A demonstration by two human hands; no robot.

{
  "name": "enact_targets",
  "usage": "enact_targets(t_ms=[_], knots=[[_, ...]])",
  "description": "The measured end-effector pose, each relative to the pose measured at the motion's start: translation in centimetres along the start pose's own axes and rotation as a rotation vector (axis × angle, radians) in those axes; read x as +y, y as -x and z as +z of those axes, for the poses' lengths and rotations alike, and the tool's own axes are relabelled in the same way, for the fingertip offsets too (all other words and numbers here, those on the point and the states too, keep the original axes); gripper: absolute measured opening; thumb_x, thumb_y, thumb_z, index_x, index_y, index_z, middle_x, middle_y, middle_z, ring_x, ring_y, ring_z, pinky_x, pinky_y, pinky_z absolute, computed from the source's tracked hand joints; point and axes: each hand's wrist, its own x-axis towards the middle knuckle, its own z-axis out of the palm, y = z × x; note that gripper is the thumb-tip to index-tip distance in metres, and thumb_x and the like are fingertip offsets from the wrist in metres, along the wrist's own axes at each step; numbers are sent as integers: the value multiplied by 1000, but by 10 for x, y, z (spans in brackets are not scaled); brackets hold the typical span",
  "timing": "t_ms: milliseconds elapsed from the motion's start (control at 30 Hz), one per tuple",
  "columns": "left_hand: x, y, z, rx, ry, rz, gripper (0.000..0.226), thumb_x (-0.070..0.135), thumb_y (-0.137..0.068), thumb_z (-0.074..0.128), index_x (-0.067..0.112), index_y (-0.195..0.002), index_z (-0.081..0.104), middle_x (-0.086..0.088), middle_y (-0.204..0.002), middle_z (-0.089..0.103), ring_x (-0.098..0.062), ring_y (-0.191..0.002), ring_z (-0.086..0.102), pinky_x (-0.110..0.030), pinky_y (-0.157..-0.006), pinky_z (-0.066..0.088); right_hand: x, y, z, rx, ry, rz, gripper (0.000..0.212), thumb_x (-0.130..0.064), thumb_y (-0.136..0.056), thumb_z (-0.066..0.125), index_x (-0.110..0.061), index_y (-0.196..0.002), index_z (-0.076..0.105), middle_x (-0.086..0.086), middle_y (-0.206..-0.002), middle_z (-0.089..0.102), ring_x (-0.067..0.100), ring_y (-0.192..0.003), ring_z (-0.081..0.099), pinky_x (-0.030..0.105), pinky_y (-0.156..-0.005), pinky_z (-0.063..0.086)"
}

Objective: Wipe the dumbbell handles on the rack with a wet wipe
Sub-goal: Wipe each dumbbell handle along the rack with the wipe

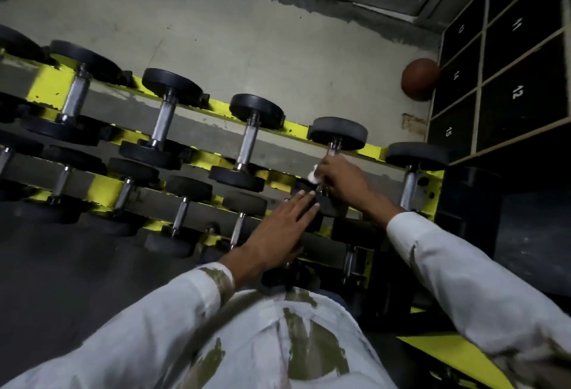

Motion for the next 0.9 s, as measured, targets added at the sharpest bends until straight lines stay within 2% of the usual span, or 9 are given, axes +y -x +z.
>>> enact_targets(t_ms=[67,133,233,333,433,500,600,733,900], knots=[[19,-10,12,-64,-22,-33,96,28,-93,66,11,-165,5,-14,-171,-11,-32,-159,-6,-46,-128,14,15,7,13,-145,123,-176,15,-17,-86,68,-22,-100,71,1,-110,65,28,-100,59,39,-74,52],[33,-14,19,-91,-44,-91,98,30,-93,65,12,-165,0,-14,-170,-19,-32,-158,-11,-48,-127,17,30,1,8,-137,200,-275,20,-16,-86,67,-25,-103,68,-2,-113,65,24,-102,56,36,-74,53],[46,-14,24,-119,-50,-180,100,31,-95,63,12,-164,-7,-13,-168,-25,-30,-158,-16,-47,-127,16,51,-16,-9,-3,176,-159,35,-5,-80,60,-26,-108,67,-2,-117,61,23,-107,56,33,-71,52],[54,-16,19,-147,-75,-220,103,32,-95,64,13,-164,-10,-13,-167,-28,-30,-157,-17,-46,-127,15,53,-16,5,11,118,-130,27,-13,-87,57,-26,-109,66,-1,-116,57,24,-105,60,37,-73,55],[58,-18,17,-168,-89,-243,105,32,-95,65,12,-163,-12,-14,-166,-30,-31,-157,-18,-46,-127,16,35,-3,13,-172,211,-387,14,-22,-93,60,-27,-102,69,-2,-107,58,21,-95,62,29,-66,51],[61,-18,17,-171,-101,-254,107,32,-94,66,11,-163,-13,-16,-166,-30,-33,-156,-19,-46,-127,17,37,-8,5,-173,228,-420,13,-20,-91,64,-25,-102,70,0,-106,58,22,-89,63,27,-60,43],[61,-19,19,-173,-98,-264,106,32,-95,65,10,-162,-14,-16,-165,-31,-34,-156,-21,-46,-127,18,48,-11,11,-19,68,-168,21,-21,-88,67,-27,-109,65,0,-114,51,28,-92,65,33,-65,53],[63,-19,19,-180,-92,-266,105,32,-96,64,9,-162,-13,-19,-165,-29,-35,-156,-21,-47,-126,21,37,22,38,33,-313,-19,4,-29,-92,69,-25,-94,69,0,-106,62,24,-92,69,34,-77,56],[63,-19,16,-192,-84,-260,104,30,-96,64,9,-162,-14,-18,-165,-31,-36,-155,-23,-47,-124,23,27,30,48,142,-850,642,19,-6,-79,78,-20,-76,67,-2,-81,71,16,-78,67,24,-70,51]])
